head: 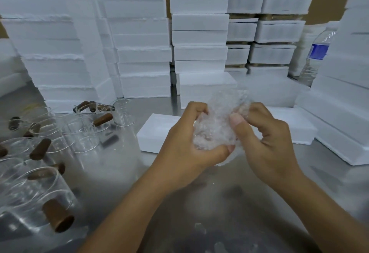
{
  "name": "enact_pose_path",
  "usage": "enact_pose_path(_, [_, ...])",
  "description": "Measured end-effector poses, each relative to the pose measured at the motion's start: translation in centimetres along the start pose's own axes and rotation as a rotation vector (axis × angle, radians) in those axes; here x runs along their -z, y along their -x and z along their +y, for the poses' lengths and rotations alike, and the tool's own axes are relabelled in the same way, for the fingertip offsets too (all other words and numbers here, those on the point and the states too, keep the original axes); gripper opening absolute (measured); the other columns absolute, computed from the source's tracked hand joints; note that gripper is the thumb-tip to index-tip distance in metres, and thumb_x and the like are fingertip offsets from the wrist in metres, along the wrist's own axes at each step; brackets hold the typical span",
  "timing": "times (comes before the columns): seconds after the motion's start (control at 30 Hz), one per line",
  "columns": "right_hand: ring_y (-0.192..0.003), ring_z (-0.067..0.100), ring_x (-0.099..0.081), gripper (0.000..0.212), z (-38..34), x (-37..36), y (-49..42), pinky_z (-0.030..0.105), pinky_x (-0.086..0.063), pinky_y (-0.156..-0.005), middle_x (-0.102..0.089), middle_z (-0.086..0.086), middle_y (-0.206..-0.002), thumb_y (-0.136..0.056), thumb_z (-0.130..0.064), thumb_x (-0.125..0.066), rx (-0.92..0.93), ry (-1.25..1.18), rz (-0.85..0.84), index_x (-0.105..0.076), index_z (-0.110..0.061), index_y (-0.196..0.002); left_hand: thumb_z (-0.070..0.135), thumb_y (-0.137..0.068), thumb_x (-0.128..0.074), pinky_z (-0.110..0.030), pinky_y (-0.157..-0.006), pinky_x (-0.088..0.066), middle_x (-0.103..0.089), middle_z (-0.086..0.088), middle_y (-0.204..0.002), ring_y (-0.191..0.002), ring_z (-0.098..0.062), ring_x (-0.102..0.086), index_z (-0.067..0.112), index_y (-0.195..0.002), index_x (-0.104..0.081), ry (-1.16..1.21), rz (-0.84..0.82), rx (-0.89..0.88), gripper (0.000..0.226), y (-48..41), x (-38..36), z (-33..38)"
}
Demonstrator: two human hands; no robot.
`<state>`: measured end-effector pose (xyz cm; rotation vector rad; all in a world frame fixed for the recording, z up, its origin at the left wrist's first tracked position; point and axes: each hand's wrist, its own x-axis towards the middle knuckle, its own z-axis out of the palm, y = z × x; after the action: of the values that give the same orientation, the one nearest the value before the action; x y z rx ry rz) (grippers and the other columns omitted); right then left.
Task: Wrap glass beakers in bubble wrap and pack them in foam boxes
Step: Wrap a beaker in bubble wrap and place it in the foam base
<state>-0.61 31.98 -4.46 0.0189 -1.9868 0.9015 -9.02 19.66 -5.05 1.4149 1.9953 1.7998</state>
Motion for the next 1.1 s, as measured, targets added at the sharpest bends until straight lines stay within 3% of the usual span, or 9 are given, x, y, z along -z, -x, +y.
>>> enact_pose_path(0.07, [-0.084, -0.001, -0.057, 0.021, 0.34, 0.26, -0.16, 0.005, -0.041, -0.068, -0.060, -0.014, -0.079, -0.089, -0.035, -0.051, -0.124, -0.041, -0.086, -0.064, -0.030, -0.074, 0.033, -0.066, -0.079, -0.017, -0.068, -0.053, -0.054, 0.028, -0.106, -0.096, -0.004, -0.063, 0.056, -0.113, -0.040, -0.022, -0.009, -0.067, 0.065, 0.05, 0.00, -0.05])
enact_pose_path(0.2, [-0.078, 0.007, -0.050, 0.054, 0.78, 0.47, -0.18, 0.014, -0.038, -0.069, -0.053, 0.002, -0.079, -0.087, -0.048, -0.034, -0.150, -0.119, -0.212, -0.057, -0.004, -0.067, 0.039, -0.069, -0.072, -0.014, -0.082, -0.048, -0.049, 0.026, -0.118, -0.107, -0.004, -0.055, 0.063, -0.118, -0.036, -0.164, -0.025, -0.118, 0.065, 0.20, -0.10, -0.09])
enact_pose_path(0.37, [-0.087, 0.003, -0.057, 0.010, 0.54, 0.48, -0.32, 0.013, -0.043, -0.074, -0.060, -0.016, -0.085, -0.084, -0.037, -0.054, -0.121, -0.089, 0.010, -0.058, -0.028, -0.083, 0.054, -0.061, -0.066, -0.005, -0.070, -0.041, -0.051, 0.022, -0.101, -0.096, 0.000, -0.053, 0.047, -0.098, -0.050, -0.235, 0.089, -0.091, 0.041, 0.02, -0.13, -0.18])
enact_pose_path(0.5, [-0.101, -0.008, -0.053, 0.032, 0.75, 0.75, -0.50, 0.003, -0.038, -0.080, -0.059, -0.022, -0.105, -0.076, -0.046, -0.056, -0.304, -0.083, 0.002, -0.054, -0.035, -0.106, 0.051, -0.058, -0.068, -0.008, -0.069, -0.042, -0.050, 0.018, -0.099, -0.093, -0.003, -0.055, 0.038, -0.092, -0.052, -0.203, 0.132, -0.105, 0.040, -0.06, 0.03, -0.30])
enact_pose_path(0.67, [-0.096, -0.006, -0.057, 0.015, 0.39, 0.56, -0.33, 0.003, -0.042, -0.072, -0.067, -0.018, -0.094, -0.078, -0.046, -0.059, -0.214, -0.130, -0.037, -0.066, -0.034, -0.084, 0.047, -0.060, -0.069, -0.005, -0.067, -0.040, -0.047, 0.020, -0.098, -0.093, 0.001, -0.054, 0.043, -0.086, -0.051, -0.212, 0.056, -0.129, 0.032, -0.02, 0.02, -0.57])
enact_pose_path(0.77, [-0.099, -0.004, -0.055, 0.010, 0.34, 0.54, -0.32, 0.004, -0.043, -0.073, -0.064, -0.017, -0.098, -0.088, -0.044, -0.059, -0.108, -0.079, -0.055, -0.065, -0.037, -0.083, 0.046, -0.059, -0.072, -0.014, -0.067, -0.050, -0.048, 0.026, -0.103, -0.094, -0.002, -0.058, 0.057, -0.097, -0.036, -0.114, 0.047, -0.079, 0.053, 0.03, 0.03, -0.47])
enact_pose_path(0.87, [-0.115, -0.002, -0.049, 0.027, 0.35, 0.61, -0.21, 0.012, -0.045, -0.084, -0.052, -0.024, -0.117, -0.088, -0.061, -0.036, -0.096, -0.051, -0.153, -0.061, -0.050, -0.086, 0.046, -0.057, -0.076, -0.014, -0.068, -0.053, -0.044, 0.036, -0.108, -0.099, 0.004, -0.057, 0.064, -0.107, -0.024, -0.045, 0.046, -0.056, 0.074, 0.00, 0.08, -0.31])
enact_pose_path(0.97, [-0.128, -0.003, -0.035, 0.053, 0.45, 0.52, 0.01, 0.028, -0.035, -0.103, -0.038, -0.034, -0.130, -0.080, -0.080, -0.018, -0.108, -0.018, -0.231, -0.064, -0.053, -0.079, 0.050, -0.056, -0.074, -0.011, -0.068, -0.051, -0.039, 0.041, -0.110, -0.101, 0.005, -0.054, 0.067, -0.106, -0.026, -0.069, 0.026, -0.049, 0.072, 0.11, -0.08, 0.02])
enact_pose_path(1.1, [-0.132, -0.001, -0.031, 0.091, 0.48, 0.65, 0.19, 0.048, -0.031, -0.109, -0.030, -0.053, -0.123, -0.075, -0.085, -0.011, -0.093, 0.037, -0.308, -0.070, -0.018, -0.093, 0.044, -0.063, -0.073, -0.007, -0.075, -0.043, -0.046, 0.023, -0.112, -0.102, 0.000, -0.052, 0.047, -0.111, -0.041, -0.265, 0.024, -0.173, 0.057, 0.32, -0.29, 0.06])
